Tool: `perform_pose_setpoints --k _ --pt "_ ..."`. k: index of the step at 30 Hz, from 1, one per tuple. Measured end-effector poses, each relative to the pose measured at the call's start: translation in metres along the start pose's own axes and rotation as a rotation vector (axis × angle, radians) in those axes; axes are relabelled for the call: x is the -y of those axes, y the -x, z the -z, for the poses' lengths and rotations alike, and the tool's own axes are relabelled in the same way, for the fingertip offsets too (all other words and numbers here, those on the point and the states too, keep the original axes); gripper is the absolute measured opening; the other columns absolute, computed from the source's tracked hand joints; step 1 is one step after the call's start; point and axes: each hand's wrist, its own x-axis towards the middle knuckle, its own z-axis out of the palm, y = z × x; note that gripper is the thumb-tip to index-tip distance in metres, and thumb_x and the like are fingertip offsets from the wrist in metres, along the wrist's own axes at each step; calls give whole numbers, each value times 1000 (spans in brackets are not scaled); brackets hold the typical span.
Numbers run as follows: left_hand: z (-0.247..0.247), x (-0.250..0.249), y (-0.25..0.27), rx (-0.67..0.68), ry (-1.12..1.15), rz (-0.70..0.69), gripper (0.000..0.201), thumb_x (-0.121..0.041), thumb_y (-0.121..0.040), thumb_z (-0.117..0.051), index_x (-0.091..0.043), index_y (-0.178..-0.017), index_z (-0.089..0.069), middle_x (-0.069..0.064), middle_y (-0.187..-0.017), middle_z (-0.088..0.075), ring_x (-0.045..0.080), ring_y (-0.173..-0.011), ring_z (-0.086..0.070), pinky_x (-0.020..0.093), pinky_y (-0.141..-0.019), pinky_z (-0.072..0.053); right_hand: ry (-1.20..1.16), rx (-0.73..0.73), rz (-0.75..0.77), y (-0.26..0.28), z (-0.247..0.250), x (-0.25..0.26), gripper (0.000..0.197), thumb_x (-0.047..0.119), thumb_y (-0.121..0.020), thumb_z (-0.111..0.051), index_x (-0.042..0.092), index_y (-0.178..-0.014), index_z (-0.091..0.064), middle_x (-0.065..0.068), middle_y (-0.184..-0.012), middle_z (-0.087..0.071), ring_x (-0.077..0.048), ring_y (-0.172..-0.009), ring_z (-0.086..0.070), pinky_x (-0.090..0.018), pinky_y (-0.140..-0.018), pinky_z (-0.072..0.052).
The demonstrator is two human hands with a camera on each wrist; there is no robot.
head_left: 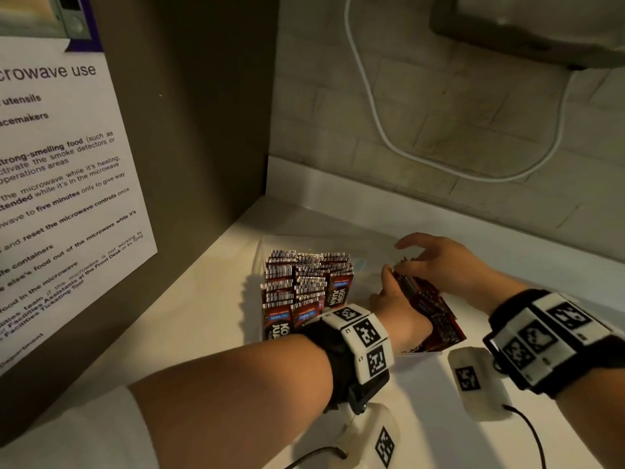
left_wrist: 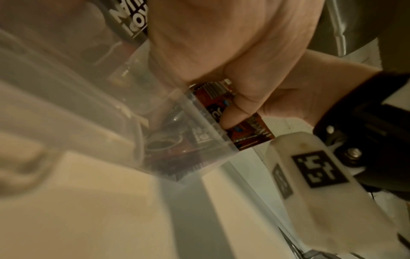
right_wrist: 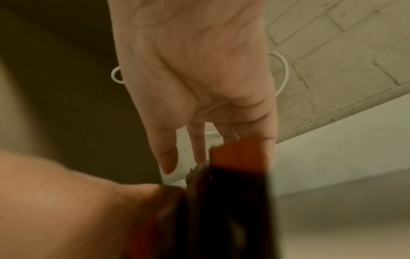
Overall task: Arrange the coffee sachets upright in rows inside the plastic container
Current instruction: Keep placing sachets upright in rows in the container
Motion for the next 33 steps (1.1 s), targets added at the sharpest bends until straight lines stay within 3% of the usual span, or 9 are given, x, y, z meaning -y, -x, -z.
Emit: perform_pose_setpoints --k 5,9,11,14,18,25,29,33 --pt "0 0 -4 -4 -24 -8 104 -12 -89 -57 -30 -147 27 16 -147 -36 31 -130 -45 43 -109 -38 233 4 72 -8 -7 -1 15 22 -79 -72 27 -91 -64 4 -89 -58 -10 -77 -54 -15 -54 -38" --pt "1 0 -4 -22 -69 -8 99 -12 -90 -55 -27 -149 23 20 -145 -37 34 -128 -47 45 -108 -38 312 -14 120 -10 -5 -3 10 19 -78 -72 25 -82 -65 13 -79 -52 -2 -70 -49 -11 -51 -34" --pt "2 1 -1 -16 -96 -24 90 -14 -95 -51 -21 -151 18 22 -147 -35 34 -131 -44 41 -110 -35 332 -22 138 -11 -4 -3 12 16 -79 -72 25 -80 -64 18 -76 -50 1 -67 -47 -7 -49 -32" --pt "-1 2 -3 -19 -35 -87 83 -12 -94 -51 -16 -153 7 22 -147 -36 33 -131 -44 37 -104 -38 350 -23 149 -14 -5 -3 12 17 -79 -71 26 -78 -64 17 -76 -51 1 -68 -48 -7 -50 -30" --pt "-6 1 -6 10 14 -27 84 -23 -98 -48 -22 -151 18 14 -153 -27 28 -138 -36 40 -114 -30 382 39 146 -12 -5 -1 4 25 -80 -69 26 -84 -67 13 -80 -56 -7 -76 -53 -11 -55 -36" --pt "-8 5 -7 -1 127 -16 92 -19 -94 -54 -27 -151 18 9 -159 -9 26 -139 -31 40 -114 -31 396 -37 187 -10 -2 1 8 22 -78 -73 27 -78 -66 16 -73 -55 2 -64 -48 -7 -49 -30" --pt "-6 4 -5 -21 154 18 87 -21 -96 -48 -30 -150 20 6 -156 -20 28 -134 -40 41 -111 -36 354 -82 192 -8 5 3 11 17 -77 -72 26 -82 -69 10 -81 -60 -6 -73 -52 -11 -52 -32" --pt "2 1 2 -20 157 36 92 -11 -96 -49 -26 -149 24 12 -150 -30 28 -131 -42 36 -109 -37 341 -129 198 -4 15 6 13 14 -77 -72 24 -84 -70 11 -82 -58 -8 -78 -52 -10 -54 -32"
